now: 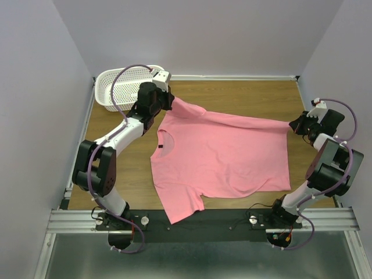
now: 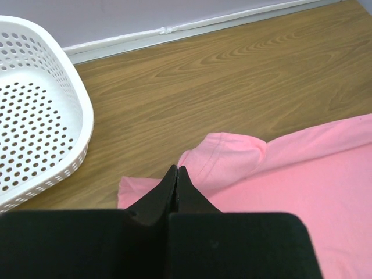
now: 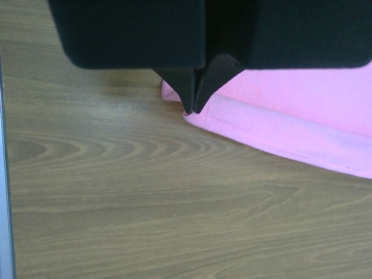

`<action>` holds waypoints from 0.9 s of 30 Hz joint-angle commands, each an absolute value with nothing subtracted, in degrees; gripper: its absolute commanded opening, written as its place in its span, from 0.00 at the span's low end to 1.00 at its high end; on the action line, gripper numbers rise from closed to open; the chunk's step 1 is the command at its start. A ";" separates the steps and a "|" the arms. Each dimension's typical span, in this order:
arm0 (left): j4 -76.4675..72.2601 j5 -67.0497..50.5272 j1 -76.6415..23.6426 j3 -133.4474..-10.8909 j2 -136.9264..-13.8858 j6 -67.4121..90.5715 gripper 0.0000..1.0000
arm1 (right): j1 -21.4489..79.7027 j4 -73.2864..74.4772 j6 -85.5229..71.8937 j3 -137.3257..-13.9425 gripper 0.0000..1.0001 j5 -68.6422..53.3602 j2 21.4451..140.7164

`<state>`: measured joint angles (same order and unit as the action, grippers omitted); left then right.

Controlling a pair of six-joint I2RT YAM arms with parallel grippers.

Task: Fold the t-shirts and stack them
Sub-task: Fold the tshirt

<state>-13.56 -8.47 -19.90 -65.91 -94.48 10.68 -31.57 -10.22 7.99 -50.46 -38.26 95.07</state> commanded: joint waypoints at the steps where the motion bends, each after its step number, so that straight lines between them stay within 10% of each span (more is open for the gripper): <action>1: -12.39 -9.67 -19.95 -64.78 -91.58 9.93 0.00 | -31.99 -9.58 8.26 -52.21 0.01 -37.97 95.98; 27: -10.11 -11.07 -20.13 -60.91 -87.36 10.20 0.00 | -32.08 -7.65 9.05 -53.35 0.04 -36.04 98.44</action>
